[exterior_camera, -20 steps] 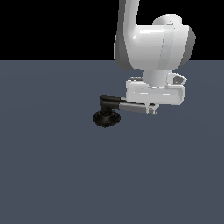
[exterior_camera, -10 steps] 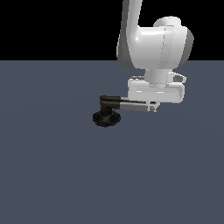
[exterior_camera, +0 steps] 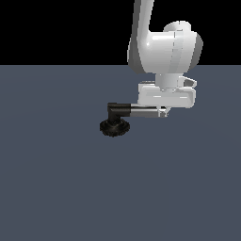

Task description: Turn on the faucet by rotating a designated handle.

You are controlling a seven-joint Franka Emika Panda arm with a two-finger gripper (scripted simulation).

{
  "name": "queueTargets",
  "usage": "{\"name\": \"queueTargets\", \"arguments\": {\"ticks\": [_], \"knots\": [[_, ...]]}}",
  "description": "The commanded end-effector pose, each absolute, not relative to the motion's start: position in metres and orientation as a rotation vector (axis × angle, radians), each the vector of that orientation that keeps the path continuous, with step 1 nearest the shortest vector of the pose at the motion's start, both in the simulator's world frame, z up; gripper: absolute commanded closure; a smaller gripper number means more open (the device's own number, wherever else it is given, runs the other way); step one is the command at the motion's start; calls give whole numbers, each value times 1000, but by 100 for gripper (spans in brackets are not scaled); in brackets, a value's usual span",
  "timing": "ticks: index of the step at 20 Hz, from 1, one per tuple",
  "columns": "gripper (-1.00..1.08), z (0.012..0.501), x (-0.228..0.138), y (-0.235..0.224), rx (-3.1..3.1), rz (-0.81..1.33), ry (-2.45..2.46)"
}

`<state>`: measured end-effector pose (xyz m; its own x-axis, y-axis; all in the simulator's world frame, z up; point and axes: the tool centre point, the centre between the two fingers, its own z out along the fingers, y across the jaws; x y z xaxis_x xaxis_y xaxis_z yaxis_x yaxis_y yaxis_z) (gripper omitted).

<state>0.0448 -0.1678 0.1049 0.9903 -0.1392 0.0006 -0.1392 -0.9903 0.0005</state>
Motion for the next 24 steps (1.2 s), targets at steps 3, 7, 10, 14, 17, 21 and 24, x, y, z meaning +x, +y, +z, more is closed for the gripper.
{"name": "queueTargets", "arguments": {"ticks": [3, 7, 10, 14, 17, 21, 24], "knots": [[108, 103, 61, -164, 3136, 8, -209], [108, 103, 72, -165, 3136, 7, -210], [108, 102, 80, -167, 3136, 6, -212], [108, 102, 90, -168, 3136, 6, -213], [108, 102, 98, -169, 3135, 5, -215], [108, 102, 107, -170, 3135, 5, -216], [108, 101, 114, -172, 3135, 4, -218]]}}
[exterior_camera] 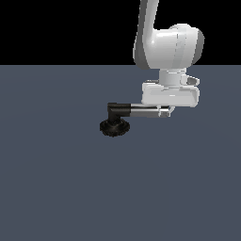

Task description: Turn on the faucet by rotating a designated handle.

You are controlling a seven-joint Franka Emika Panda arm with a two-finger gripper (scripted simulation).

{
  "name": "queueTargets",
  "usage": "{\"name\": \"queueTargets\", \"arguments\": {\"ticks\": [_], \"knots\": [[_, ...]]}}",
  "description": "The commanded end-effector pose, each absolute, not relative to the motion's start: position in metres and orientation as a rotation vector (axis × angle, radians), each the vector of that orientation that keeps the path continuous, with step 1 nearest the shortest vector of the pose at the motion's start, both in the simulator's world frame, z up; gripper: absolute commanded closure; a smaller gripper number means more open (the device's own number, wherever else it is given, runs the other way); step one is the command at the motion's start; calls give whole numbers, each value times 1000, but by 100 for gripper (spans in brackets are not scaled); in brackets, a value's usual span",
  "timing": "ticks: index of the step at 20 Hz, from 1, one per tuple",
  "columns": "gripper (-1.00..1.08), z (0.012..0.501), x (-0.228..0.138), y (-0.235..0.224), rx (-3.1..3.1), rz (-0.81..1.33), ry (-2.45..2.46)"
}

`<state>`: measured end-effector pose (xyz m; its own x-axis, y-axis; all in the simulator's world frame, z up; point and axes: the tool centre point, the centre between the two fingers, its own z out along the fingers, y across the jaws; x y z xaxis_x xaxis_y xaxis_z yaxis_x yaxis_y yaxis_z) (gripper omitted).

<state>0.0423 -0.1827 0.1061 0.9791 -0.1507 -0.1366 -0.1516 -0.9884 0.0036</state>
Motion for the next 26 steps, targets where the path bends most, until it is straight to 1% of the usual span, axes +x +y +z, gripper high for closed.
{"name": "queueTargets", "arguments": {"ticks": [1, 26], "knots": [[108, 101, 117, -172, -3133, -4, 218], [108, 100, 166, -179, -3133, -1, 226]]}}
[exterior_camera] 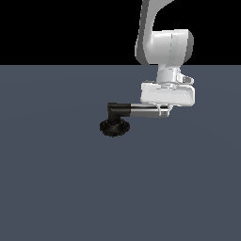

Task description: Turn on the faucet by rotating a designated handle.

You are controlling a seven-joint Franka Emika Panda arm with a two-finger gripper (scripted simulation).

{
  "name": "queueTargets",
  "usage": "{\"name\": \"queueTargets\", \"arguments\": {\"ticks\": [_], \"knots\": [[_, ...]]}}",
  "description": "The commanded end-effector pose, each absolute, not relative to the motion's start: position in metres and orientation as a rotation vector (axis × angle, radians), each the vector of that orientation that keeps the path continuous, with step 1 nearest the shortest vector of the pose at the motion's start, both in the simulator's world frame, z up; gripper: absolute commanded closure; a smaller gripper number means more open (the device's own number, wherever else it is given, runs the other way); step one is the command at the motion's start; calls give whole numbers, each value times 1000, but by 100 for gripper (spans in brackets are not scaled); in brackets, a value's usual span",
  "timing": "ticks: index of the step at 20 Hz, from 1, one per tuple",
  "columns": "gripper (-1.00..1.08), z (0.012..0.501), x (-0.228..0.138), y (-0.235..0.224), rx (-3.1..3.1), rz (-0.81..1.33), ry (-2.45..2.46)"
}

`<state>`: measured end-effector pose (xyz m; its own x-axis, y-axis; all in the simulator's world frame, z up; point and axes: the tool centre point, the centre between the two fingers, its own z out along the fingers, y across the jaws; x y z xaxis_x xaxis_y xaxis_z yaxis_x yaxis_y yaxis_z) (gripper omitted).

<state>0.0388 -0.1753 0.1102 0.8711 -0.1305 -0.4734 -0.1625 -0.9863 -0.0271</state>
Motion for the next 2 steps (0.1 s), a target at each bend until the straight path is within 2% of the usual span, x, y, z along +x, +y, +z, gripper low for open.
{"name": "queueTargets", "arguments": {"ticks": [1, 2], "knots": [[108, 99, 168, -179, -3133, -1, 226], [108, 99, 168, -179, -3133, -1, 226]]}}
